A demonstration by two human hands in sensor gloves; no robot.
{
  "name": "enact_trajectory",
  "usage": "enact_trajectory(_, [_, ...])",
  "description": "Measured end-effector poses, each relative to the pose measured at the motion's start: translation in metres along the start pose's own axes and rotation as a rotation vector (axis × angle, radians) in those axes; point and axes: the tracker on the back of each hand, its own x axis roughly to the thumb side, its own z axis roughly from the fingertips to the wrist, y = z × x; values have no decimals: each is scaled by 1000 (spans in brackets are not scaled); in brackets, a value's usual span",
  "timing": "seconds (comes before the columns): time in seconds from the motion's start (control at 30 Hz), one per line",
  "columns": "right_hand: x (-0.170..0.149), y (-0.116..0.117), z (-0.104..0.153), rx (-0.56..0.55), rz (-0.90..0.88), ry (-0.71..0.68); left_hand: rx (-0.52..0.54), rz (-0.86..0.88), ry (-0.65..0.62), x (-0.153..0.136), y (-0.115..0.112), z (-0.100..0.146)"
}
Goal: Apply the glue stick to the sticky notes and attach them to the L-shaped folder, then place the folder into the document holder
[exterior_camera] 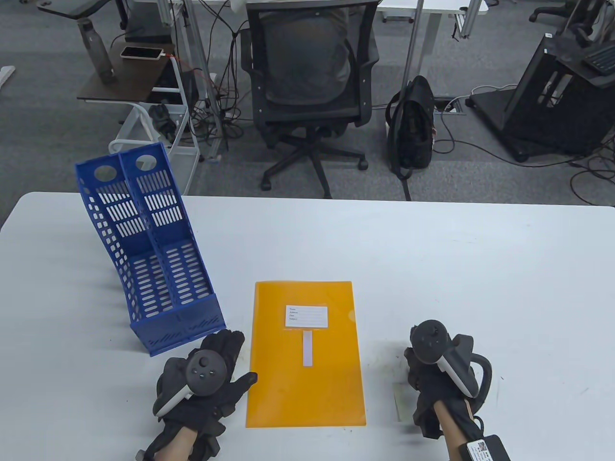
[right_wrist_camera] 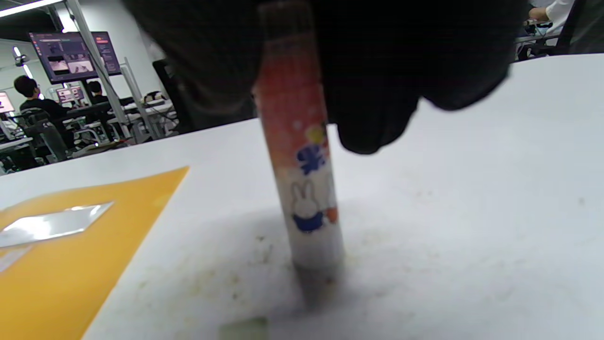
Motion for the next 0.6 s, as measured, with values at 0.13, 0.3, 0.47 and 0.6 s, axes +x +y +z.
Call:
enact_trajectory(0.13, [7,-3,1,-45,31,-24,41,-3,-37,11,6,0])
enact_trajectory(0.3, [37,-14,13,-171,-9,-158,73,47,-98,39,9,-5])
enact_trajectory(0.47, [77,-8,32,-244,-104,-320,111,58,-186,81,6,-9])
enact_trajectory(0.6, [105,4,48,-248,-225,-431,81,35,-237,109,0,-12])
